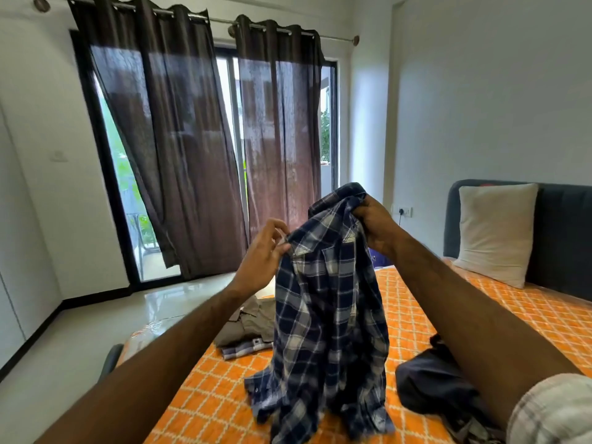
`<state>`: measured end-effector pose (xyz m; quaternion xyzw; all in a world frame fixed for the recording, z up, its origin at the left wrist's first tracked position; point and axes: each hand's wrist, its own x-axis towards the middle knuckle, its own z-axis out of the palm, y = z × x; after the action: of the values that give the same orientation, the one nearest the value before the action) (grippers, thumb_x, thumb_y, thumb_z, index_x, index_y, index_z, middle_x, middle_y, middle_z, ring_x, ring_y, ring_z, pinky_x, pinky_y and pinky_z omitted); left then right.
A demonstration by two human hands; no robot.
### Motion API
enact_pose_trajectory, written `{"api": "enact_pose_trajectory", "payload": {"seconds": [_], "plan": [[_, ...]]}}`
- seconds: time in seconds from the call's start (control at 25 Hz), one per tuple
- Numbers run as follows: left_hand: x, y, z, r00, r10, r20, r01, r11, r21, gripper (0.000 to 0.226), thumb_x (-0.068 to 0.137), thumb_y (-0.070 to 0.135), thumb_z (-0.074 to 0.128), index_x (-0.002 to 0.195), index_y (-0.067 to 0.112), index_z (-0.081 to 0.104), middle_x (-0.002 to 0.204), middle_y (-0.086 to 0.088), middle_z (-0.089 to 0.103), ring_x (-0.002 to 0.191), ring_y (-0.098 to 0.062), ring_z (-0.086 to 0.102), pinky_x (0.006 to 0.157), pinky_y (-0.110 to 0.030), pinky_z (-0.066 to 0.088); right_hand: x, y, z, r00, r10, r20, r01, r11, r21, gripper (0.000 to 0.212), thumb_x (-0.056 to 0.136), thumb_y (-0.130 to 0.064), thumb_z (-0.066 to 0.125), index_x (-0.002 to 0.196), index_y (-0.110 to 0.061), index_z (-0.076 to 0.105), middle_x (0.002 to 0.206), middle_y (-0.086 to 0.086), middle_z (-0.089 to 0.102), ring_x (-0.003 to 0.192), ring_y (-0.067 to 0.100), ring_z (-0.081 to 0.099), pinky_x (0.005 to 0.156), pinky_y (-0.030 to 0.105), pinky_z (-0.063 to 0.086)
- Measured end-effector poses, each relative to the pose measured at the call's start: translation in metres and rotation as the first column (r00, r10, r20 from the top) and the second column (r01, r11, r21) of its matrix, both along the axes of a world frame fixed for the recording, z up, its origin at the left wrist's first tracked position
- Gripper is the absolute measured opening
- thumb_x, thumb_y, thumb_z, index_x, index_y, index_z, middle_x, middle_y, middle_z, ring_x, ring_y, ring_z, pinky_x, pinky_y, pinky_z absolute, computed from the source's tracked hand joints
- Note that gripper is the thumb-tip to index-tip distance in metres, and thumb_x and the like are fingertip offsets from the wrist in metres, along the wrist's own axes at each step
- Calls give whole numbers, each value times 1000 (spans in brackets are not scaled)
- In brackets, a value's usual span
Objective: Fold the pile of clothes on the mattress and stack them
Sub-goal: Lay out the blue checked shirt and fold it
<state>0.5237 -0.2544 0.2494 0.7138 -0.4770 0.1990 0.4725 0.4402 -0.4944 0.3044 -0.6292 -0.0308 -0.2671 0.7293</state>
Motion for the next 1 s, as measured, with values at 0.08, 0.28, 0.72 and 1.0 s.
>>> {"api": "enact_pose_trajectory", "payload": {"seconds": [0.08, 0.28, 0.72, 1.0], "plan": [[6, 4, 8, 997, -11, -81, 4, 996, -86, 25, 100, 3, 51, 103, 27, 47, 94, -3, 54, 82, -9, 52, 73, -18, 46, 7, -2, -3, 1000, 11, -10, -11, 1000, 1, 27, 97, 10, 46, 114, -3, 63, 91, 11, 74, 81, 25, 70, 74, 35, 62], [20, 8, 18, 881, -198, -429, 104, 967, -231, 24, 101, 4, 51, 94, 20, 66, 89, -10, 63, 78, -24, 59, 71, -35, 50, 13, 3, -9, 995, 103, 15, -103, 994, 16, 26, 98, 5, 50, 122, 2, 61, 99, 16, 74, 85, 28, 70, 81, 38, 61], [-11, 3, 10, 704, -236, -669, 379, 923, 73, 40, 85, 44, 65, 110, 13, 70, 103, -2, 75, 93, -13, 69, 88, -30, 53, 11, 10, -18, 981, 194, -2, -193, 977, -85, 37, 95, 16, 42, 118, -6, 60, 92, 14, 73, 80, 29, 68, 75, 41, 57], [-13, -9, -1, 979, 90, -181, -48, 974, 221, 42, 76, 39, 86, 94, 12, 59, 90, 5, 65, 82, -9, 59, 67, -17, 41, 3, 13, -22, 974, 218, 69, -213, 975, -65, 32, 93, 15, 45, 117, -3, 58, 91, 13, 72, 80, 26, 70, 74, 38, 60]]}}
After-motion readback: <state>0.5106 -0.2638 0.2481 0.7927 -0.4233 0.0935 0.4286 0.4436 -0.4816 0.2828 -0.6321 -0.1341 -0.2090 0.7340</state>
